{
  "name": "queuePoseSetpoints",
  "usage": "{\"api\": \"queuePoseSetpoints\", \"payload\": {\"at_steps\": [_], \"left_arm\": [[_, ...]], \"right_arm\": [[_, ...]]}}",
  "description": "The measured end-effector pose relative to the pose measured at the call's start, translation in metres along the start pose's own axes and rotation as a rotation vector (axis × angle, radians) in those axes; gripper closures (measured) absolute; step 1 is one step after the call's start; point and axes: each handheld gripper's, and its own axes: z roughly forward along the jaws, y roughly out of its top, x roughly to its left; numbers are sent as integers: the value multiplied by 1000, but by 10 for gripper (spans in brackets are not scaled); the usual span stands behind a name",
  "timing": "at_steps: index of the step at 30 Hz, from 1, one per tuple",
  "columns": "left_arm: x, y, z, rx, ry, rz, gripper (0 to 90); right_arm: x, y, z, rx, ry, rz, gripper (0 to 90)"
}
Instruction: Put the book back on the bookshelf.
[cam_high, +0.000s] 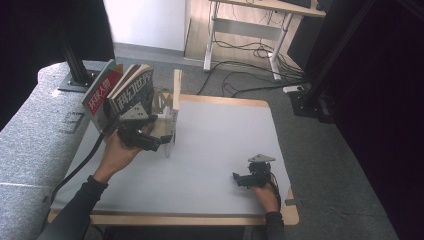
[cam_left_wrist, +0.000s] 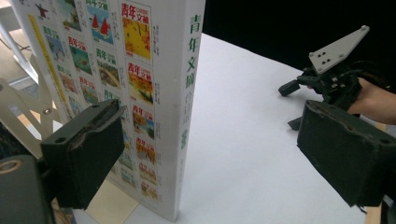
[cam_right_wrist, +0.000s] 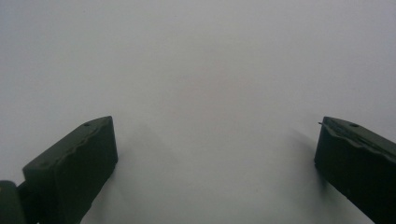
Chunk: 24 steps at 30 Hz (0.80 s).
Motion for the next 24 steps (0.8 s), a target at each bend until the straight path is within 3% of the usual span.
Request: {"api": "queuePoseSetpoints", "payload": {"at_steps": [11, 24], "left_arm": [[-1, -22, -20, 0, 5, 8, 3], [1, -56, -36, 28, 34, 12, 0]], "right_arm": [[0, 0, 0, -2, -3, 0, 0], [0, 0, 0, -2, -5, 3, 0]]}}
